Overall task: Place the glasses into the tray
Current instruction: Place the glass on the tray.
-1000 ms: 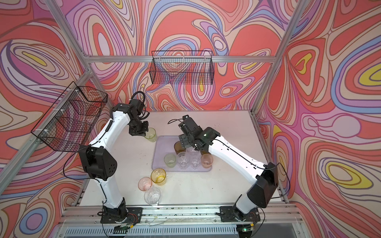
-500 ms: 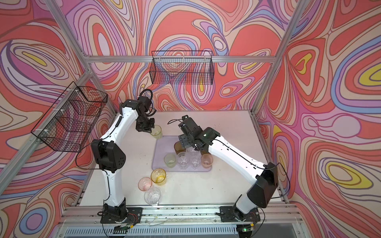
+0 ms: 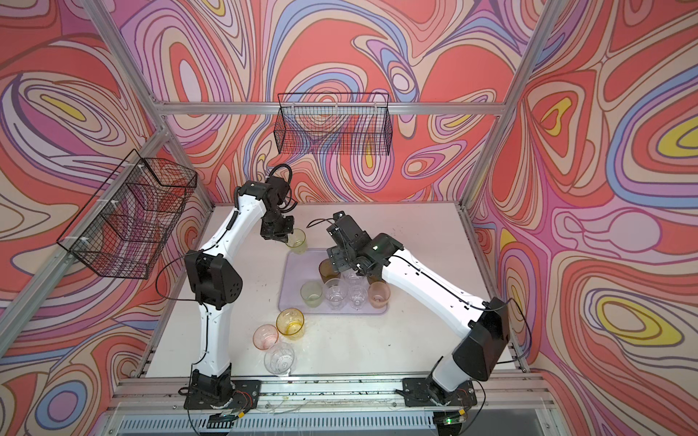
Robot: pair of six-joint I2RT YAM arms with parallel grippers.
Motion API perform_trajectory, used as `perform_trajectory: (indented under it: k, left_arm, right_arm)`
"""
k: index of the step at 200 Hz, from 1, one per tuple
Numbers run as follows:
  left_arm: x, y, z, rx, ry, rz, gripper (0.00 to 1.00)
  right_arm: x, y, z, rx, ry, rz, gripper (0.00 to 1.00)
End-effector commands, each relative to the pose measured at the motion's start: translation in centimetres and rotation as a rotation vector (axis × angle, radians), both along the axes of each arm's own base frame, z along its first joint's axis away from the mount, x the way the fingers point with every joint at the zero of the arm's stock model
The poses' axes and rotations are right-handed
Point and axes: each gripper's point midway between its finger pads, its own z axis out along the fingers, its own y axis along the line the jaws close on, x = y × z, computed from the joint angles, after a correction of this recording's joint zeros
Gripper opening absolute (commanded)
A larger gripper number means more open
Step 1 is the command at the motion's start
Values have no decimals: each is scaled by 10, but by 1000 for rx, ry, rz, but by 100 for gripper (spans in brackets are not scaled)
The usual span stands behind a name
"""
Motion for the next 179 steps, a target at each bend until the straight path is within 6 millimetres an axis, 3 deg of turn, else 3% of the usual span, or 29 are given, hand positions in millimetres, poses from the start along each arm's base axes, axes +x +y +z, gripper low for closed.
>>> perform_trajectory:
  k: [1,84,179]
  left_arm:
    - [2,-15,-4,-23,9,-3,0]
    - [14,-54,-23,-58,7,-23,0]
    - [13,-81,-41,-69,21,-46,0]
  right_arm:
    - [0,-5,-1,-8,-5,-7,84]
    - [-3,-10,-5,-23,1,-14,84]
    - [-6,-15,-7,-31,1,-16,84]
